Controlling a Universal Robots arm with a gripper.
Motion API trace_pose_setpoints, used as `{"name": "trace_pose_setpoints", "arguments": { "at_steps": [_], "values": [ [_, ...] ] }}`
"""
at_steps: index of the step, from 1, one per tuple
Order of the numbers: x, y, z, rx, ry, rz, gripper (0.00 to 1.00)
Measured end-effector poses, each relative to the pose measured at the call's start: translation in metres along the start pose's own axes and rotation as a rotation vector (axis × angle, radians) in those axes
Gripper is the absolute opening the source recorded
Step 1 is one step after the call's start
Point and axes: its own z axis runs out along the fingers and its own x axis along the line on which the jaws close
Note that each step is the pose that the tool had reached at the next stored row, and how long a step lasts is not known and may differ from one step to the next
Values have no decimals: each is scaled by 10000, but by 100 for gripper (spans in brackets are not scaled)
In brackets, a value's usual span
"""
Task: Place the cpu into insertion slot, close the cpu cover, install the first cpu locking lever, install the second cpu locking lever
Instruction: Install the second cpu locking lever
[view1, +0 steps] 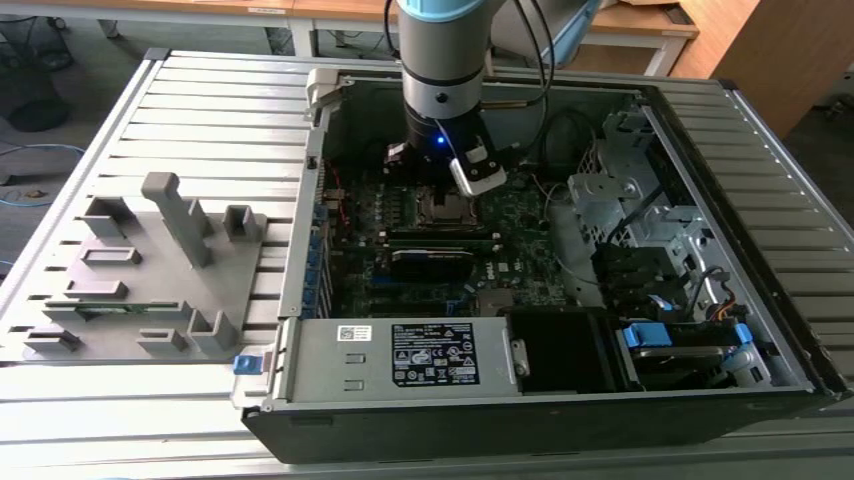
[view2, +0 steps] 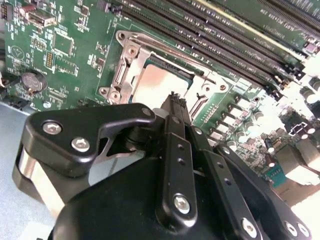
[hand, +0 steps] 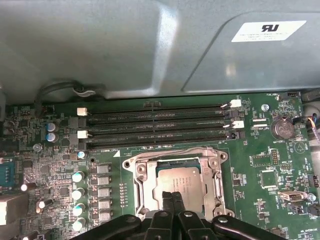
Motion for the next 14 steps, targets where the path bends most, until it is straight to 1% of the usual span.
{"name": "trace_pose_setpoints", "arguments": {
  "at_steps": [2,3,4,5,7,8,11,12,13,14],
  "values": [
    [0,0,-1,2,1,0,11],
    [0,0,0,3,28,4,11],
    [0,1,1,12,126,19,11],
    [-1,0,4,26,257,39,11],
    [-2,-1,10,57,584,85,11],
    [-2,-1,9,65,642,93,11],
    [-2,-1,9,68,666,96,11],
    [-2,3,12,135,660,92,11],
    [-2,9,12,253,649,84,11],
    [-3,17,13,339,642,80,11]
  ]
}}
